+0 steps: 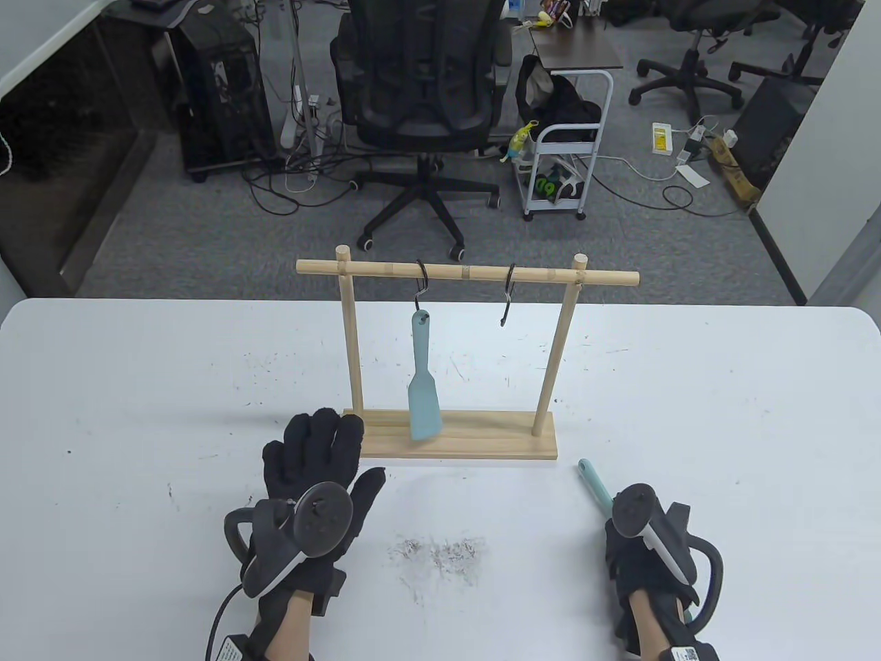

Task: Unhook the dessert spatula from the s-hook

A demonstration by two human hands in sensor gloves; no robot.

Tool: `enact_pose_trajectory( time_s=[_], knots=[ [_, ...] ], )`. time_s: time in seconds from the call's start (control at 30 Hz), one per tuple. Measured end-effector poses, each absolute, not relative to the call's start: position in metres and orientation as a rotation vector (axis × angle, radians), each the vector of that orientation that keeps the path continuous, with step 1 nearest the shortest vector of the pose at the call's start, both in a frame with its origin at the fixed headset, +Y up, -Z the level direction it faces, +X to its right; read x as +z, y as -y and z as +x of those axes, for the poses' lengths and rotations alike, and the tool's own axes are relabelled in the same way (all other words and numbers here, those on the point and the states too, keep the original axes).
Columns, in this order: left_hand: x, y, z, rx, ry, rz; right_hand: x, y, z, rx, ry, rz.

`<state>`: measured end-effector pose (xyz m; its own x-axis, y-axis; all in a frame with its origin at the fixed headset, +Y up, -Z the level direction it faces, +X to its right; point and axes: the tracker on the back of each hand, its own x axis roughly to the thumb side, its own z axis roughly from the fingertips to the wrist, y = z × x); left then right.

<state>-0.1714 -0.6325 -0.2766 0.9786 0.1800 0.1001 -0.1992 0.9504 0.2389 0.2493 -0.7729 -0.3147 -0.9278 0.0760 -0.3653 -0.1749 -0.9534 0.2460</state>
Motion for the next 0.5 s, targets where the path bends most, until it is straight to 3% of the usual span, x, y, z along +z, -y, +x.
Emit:
enact_pose_trajectory(
  time_s=[0.5],
  knots=[
    [-0.2768,0.6336,-0.1729,0.196,0.076,0.248,-0.3176,0.7773,0.2479,3.028,-0.423,-0.643]
  ],
)
